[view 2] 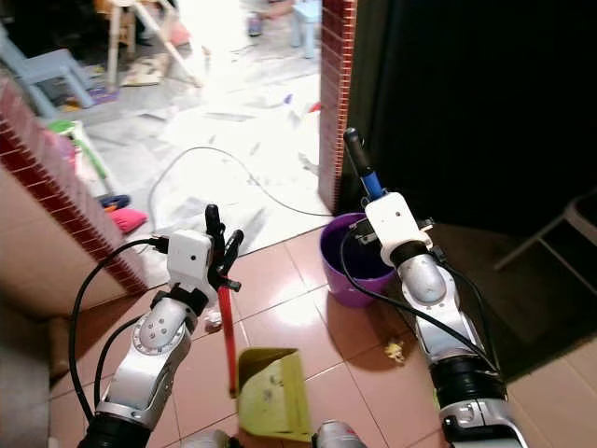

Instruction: Sweep floor

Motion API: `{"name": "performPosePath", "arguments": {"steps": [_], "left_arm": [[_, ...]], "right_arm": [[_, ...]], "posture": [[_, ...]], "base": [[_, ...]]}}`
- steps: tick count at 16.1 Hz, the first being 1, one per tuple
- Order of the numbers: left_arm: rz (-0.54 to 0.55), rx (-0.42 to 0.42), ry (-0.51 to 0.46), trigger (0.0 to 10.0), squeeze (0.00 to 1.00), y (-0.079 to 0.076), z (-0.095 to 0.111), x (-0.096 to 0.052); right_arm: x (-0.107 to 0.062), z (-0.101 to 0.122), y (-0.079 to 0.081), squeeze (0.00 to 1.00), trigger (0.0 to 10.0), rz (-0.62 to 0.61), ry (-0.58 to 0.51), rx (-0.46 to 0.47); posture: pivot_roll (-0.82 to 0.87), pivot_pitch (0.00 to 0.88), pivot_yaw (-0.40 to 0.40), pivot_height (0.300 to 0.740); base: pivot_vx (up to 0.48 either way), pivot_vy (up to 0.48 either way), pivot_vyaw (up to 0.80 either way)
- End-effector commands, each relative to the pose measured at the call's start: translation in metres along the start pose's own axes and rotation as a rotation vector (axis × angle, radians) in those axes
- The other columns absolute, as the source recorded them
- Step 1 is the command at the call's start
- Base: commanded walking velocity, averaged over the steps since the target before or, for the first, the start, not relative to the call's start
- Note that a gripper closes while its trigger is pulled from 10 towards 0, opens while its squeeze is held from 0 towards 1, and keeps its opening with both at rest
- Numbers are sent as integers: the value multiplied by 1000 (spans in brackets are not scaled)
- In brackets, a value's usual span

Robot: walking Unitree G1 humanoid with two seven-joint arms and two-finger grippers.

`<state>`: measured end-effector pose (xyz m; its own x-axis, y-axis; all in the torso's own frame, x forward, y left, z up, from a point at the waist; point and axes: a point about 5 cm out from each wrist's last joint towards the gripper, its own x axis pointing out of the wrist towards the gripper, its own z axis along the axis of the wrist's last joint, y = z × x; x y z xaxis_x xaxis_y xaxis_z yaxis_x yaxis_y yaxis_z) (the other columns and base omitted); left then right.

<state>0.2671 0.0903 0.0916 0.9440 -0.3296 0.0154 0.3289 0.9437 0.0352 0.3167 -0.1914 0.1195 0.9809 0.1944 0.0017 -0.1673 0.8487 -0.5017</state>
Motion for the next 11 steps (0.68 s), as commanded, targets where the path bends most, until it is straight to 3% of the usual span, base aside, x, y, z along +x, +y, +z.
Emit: {"name": "performPosePath", "arguments": {"steps": [1,6,9,11], "left_arm": [[3,7,-36,10000,0,2,6,1],[-1,7,-34,10000,0,2,6,0],[-4,5,-34,10000,0,1,5,-1],[-5,6,-34,10000,0,0,5,-1]], "right_arm": [[3,11,-3,0,10000,-15,-56,-27],[4,12,1,0,10000,-6,-64,-23],[4,12,2,0,10000,-2,-68,-27],[4,12,3,0,10000,4,-73,-32]], "posture": [[-132,0,87,740],[-129,0,87,740],[-127,0,86,740],[-125,0,85,740]], "base": [[270,0,-688],[269,0,-783],[274,0,-473],[276,0,0]]}}
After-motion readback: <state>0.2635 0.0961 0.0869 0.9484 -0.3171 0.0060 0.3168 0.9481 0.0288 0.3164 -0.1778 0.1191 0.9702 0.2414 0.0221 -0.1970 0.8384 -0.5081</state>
